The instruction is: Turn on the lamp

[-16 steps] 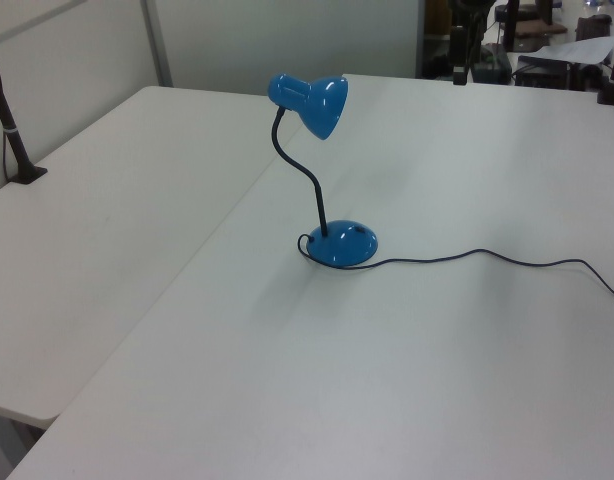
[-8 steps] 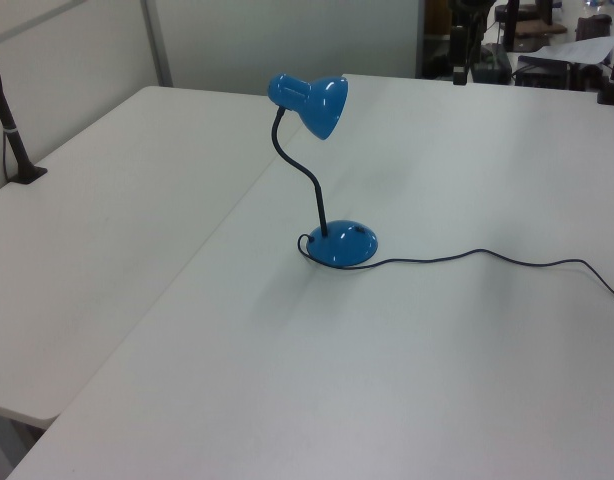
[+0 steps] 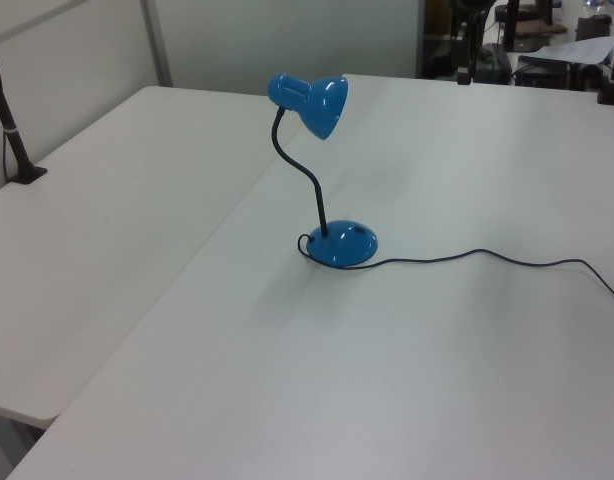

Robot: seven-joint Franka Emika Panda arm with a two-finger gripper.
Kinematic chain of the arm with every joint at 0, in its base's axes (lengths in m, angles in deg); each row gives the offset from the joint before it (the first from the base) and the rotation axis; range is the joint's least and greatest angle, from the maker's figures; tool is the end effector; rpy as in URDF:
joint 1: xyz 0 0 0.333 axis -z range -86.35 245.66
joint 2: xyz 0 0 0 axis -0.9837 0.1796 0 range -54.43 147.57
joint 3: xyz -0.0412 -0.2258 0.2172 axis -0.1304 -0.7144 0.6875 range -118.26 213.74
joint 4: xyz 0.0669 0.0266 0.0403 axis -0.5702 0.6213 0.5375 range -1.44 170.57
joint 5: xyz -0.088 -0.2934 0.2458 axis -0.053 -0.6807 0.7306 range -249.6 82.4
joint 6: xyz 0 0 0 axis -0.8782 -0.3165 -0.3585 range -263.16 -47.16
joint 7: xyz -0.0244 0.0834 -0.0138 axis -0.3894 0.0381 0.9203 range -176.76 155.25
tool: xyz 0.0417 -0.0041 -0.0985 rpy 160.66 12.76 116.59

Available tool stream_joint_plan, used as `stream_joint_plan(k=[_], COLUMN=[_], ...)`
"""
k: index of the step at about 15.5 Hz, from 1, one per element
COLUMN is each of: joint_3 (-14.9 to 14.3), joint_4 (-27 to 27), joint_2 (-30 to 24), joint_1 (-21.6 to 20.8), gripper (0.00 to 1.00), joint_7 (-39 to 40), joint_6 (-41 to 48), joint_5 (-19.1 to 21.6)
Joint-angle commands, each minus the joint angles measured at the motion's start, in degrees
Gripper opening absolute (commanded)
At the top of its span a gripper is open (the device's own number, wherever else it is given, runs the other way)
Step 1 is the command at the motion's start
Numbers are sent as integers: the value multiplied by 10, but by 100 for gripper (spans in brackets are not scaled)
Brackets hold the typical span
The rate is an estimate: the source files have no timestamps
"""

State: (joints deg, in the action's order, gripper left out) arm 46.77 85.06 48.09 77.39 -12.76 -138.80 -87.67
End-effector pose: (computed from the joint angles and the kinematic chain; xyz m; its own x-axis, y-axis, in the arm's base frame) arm 0.5628 0.0053 0.6068 0.9997 -0.0117 -0.0215 -0.0101 -0.9973 0.0721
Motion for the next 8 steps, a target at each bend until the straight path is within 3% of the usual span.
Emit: stream_joint_plan(k=[1,8], joint_3=[-2,-2], joint_4=[-1,-1], joint_2=[-2,0], joint_1=[-2,-2], gripper=[0,0], joint_7=[21,37], joint_6=[8,5], joint_5=[-7,-6])
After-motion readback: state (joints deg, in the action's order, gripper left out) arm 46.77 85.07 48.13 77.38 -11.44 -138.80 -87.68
